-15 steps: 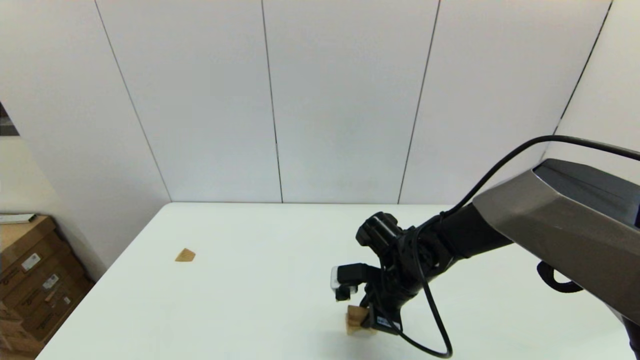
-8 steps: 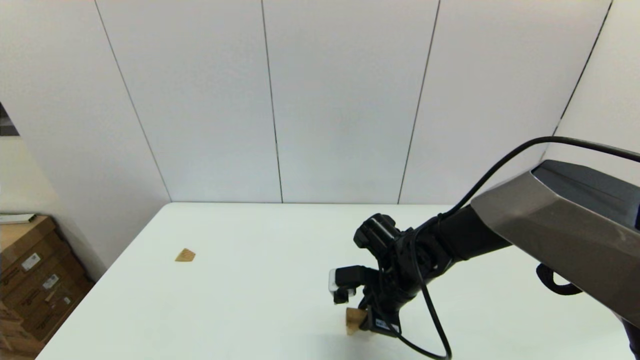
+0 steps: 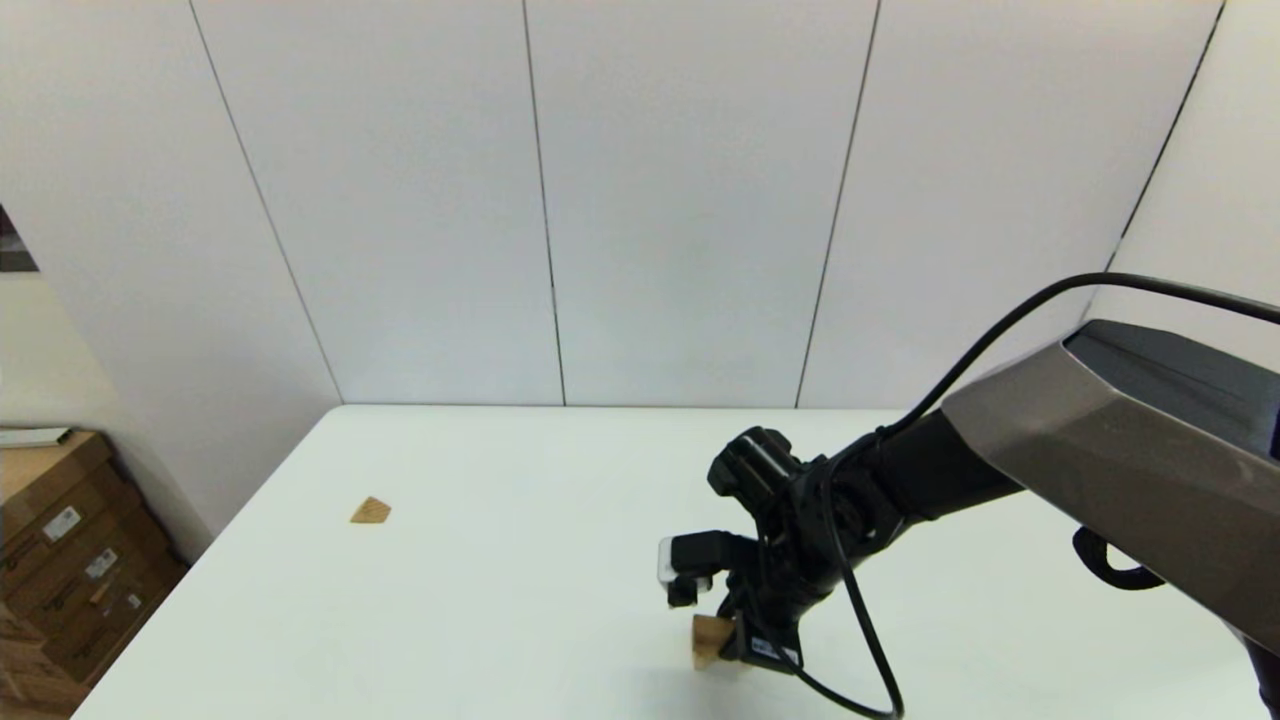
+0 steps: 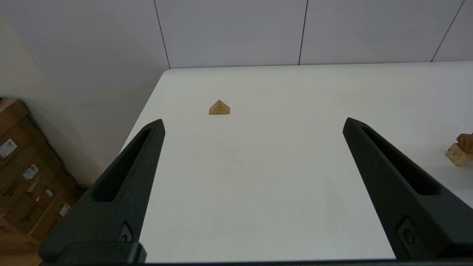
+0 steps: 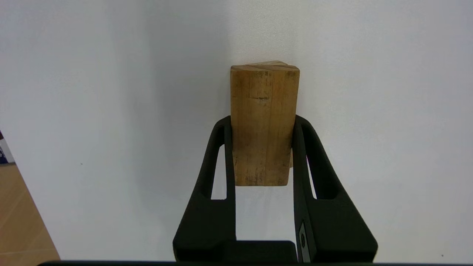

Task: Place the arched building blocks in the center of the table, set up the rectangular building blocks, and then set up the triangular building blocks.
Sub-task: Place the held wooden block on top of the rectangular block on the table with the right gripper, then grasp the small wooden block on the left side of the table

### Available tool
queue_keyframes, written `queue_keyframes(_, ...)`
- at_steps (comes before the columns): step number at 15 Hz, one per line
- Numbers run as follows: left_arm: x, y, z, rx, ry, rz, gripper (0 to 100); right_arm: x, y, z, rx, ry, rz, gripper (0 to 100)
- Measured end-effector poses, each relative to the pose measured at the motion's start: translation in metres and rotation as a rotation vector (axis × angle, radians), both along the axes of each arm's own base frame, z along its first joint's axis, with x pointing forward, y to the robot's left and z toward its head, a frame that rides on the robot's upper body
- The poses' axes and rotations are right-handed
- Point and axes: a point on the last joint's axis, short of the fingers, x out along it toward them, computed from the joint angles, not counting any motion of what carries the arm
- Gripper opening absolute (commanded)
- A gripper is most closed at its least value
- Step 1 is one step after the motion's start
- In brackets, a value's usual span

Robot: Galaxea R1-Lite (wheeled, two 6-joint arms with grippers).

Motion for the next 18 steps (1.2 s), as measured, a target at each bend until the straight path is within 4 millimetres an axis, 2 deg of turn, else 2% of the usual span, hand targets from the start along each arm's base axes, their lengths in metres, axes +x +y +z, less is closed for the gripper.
queue_keyframes(5,0.0,0.0,0.0,0.0,0.0,0.0,100,0.0,0.0,0.0,-0.001,-0.003,0.007,0)
queue_keyframes(6,0.0,0.0,0.0,0.0,0.0,0.0,100,0.0,0.0,0.0,-0.001,-0.003,0.008,100)
queue_keyframes(14,0.0,0.0,0.0,0.0,0.0,0.0,100,0.001,-0.001,0.0,0.004,-0.003,-0.006,100)
queue_keyframes(16,0.0,0.0,0.0,0.0,0.0,0.0,100,0.002,-0.003,0.008,0.018,-0.015,-0.013,100)
queue_keyframes(18,0.0,0.0,0.0,0.001,0.0,0.0,100,0.001,-0.011,0.026,0.05,-0.041,-0.028,100)
